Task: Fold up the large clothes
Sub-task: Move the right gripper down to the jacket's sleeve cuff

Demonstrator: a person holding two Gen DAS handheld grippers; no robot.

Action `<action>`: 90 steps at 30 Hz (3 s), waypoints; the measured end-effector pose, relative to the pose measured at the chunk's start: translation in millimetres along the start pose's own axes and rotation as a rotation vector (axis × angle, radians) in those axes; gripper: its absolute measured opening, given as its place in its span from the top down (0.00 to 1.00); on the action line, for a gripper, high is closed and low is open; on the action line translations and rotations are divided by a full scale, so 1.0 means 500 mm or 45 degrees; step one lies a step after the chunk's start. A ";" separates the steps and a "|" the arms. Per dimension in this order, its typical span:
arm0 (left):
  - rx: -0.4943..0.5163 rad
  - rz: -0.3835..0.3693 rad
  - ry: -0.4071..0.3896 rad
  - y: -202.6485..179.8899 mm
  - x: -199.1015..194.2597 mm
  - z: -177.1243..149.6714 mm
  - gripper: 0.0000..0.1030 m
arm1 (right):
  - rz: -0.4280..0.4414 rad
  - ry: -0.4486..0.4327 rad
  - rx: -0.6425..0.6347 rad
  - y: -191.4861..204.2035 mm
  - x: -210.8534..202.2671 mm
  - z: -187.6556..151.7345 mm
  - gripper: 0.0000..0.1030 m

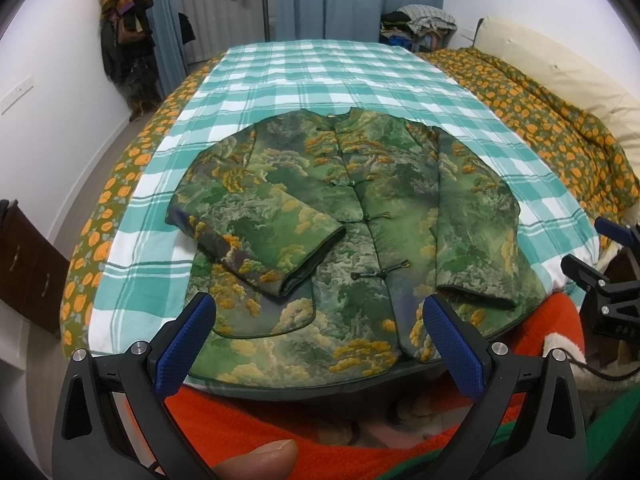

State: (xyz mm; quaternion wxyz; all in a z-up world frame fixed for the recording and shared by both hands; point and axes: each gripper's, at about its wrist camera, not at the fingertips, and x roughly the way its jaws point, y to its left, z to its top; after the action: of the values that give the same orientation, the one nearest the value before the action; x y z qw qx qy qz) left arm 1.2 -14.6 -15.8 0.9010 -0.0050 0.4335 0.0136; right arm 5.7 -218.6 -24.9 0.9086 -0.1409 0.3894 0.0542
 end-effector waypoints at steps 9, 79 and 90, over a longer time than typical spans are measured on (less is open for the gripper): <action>-0.014 -0.004 -0.017 -0.007 -0.002 0.003 0.00 | -0.019 0.002 -0.016 -0.006 -0.003 0.010 0.04; -0.060 0.026 0.120 0.035 0.047 0.000 0.00 | 0.131 0.233 -0.601 0.073 0.259 -0.077 0.04; -0.099 0.065 0.109 0.055 0.032 -0.004 0.00 | 0.112 0.313 -0.672 0.093 0.328 -0.093 0.04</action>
State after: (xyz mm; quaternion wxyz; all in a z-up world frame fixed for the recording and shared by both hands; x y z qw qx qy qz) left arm 8.7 13.2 -29.6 0.8802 -0.0297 0.4707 0.0533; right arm 76.9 -190.0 -183.8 0.7833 -0.3610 0.4747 0.1754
